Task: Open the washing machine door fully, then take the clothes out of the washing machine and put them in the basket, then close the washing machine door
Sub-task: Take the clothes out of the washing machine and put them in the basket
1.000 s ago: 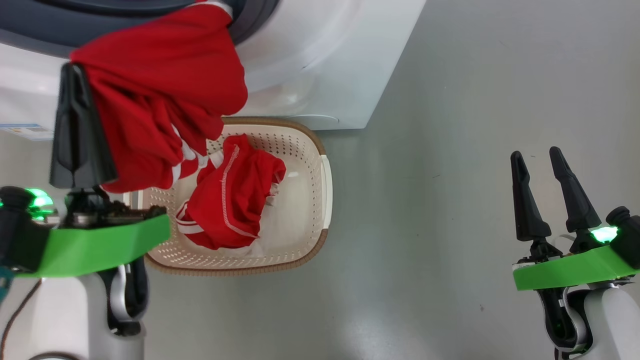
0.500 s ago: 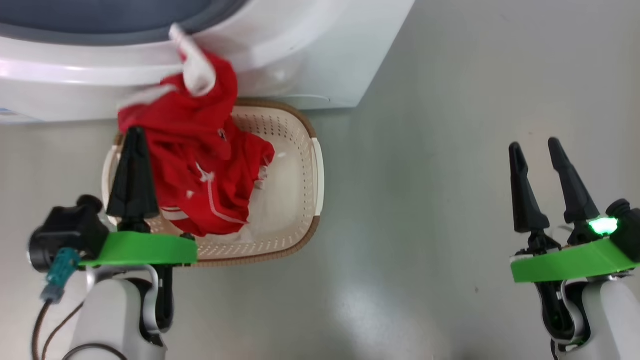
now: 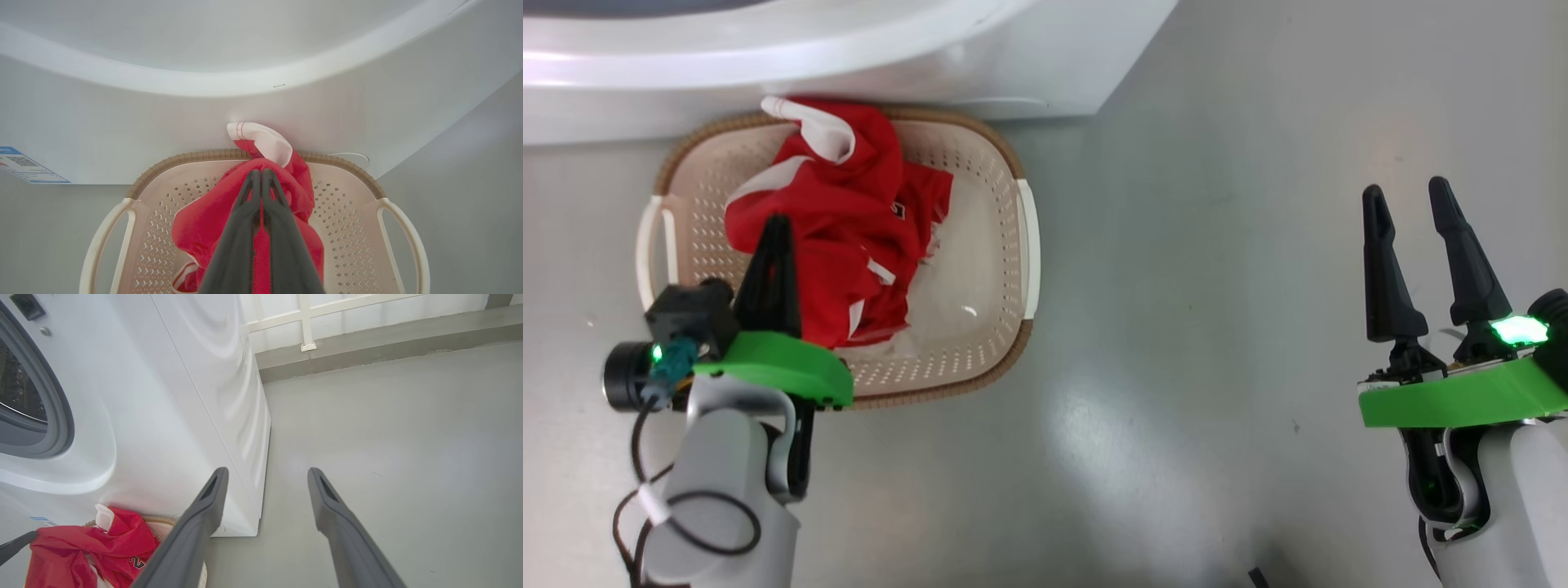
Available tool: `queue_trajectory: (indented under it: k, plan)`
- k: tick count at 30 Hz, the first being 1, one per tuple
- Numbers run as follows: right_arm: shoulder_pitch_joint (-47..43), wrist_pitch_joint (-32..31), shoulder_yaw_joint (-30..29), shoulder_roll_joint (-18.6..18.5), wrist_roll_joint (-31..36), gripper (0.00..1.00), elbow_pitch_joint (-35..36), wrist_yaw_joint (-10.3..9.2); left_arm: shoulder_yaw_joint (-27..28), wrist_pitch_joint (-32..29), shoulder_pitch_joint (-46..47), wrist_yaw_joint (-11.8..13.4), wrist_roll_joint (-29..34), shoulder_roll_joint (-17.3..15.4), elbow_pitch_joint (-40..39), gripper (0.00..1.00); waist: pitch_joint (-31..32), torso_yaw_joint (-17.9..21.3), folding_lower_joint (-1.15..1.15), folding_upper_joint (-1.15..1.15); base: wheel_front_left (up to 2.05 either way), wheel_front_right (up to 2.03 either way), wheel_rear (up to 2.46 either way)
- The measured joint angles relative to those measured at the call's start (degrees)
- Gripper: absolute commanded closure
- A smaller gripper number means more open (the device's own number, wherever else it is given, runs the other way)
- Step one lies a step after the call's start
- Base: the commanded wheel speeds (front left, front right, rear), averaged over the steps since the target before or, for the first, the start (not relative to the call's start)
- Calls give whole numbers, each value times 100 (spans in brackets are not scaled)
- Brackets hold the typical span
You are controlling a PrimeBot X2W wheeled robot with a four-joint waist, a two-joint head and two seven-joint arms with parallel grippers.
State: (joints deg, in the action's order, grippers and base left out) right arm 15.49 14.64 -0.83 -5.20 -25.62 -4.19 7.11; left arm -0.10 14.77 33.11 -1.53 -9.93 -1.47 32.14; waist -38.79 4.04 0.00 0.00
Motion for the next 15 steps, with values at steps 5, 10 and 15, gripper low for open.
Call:
queue_trajectory:
  k: [5, 10, 15]
  plan:
    - [152, 0, 18, 9, 0, 0, 37, 0, -45, -1, 446, -54, 227, 3, 682, 100, -281, 48, 0, 0, 0, 0, 0]
    - [268, 0, 30, 25, 0, 0, 67, 0, -18, -4, 853, -51, 408, -5, 1274, 100, -502, 102, 0, 0, 0, 0, 0]
    - [375, 0, 36, 56, 0, 0, 116, 0, 21, -4, 1215, -52, 537, -45, 1739, 100, -698, 176, 0, 0, 0, 0, 0]
